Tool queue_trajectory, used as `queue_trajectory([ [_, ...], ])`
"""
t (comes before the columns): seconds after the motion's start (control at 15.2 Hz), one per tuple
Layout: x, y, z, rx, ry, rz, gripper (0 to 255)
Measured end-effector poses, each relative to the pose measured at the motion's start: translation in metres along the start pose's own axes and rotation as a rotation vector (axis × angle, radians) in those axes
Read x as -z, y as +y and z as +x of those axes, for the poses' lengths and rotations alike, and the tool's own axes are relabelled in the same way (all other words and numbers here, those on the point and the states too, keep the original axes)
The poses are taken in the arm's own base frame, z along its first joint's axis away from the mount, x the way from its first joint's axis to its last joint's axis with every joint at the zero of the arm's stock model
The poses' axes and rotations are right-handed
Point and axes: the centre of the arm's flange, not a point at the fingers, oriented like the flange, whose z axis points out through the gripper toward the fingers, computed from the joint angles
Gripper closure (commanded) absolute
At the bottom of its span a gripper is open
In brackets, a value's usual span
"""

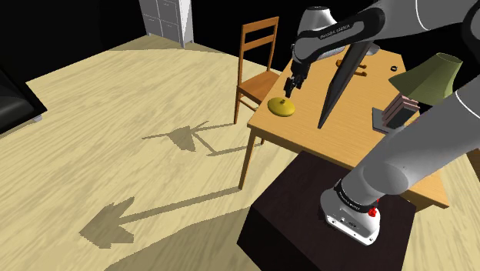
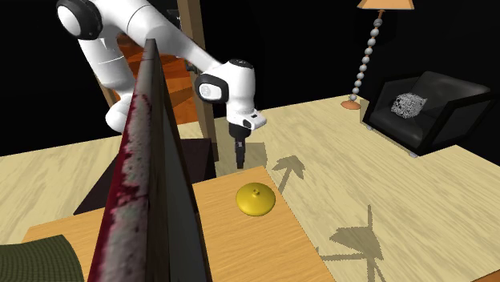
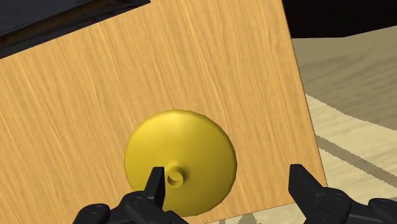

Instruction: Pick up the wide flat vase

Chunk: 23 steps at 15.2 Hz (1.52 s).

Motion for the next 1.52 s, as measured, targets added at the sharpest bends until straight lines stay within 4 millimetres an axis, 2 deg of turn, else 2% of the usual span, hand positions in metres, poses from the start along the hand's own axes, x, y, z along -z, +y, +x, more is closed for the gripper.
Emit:
queue_trajectory([
  [0.26,-0.035,0.035,0.028,-0.004,0.014,0.008,0],
  [0.4,-0.050,0.047,0.037,-0.005,0.020,0.012,0],
  [0.59,-0.070,0.052,0.045,-0.006,0.023,0.013,0],
  [0.92,-0.095,0.050,0.046,-0.006,0.023,0.013,0],
  [0.99,-0.098,0.050,0.046,-0.006,0.023,0.013,255],
  [1.52,-0.099,0.050,0.045,-0.006,0.025,0.012,255],
])
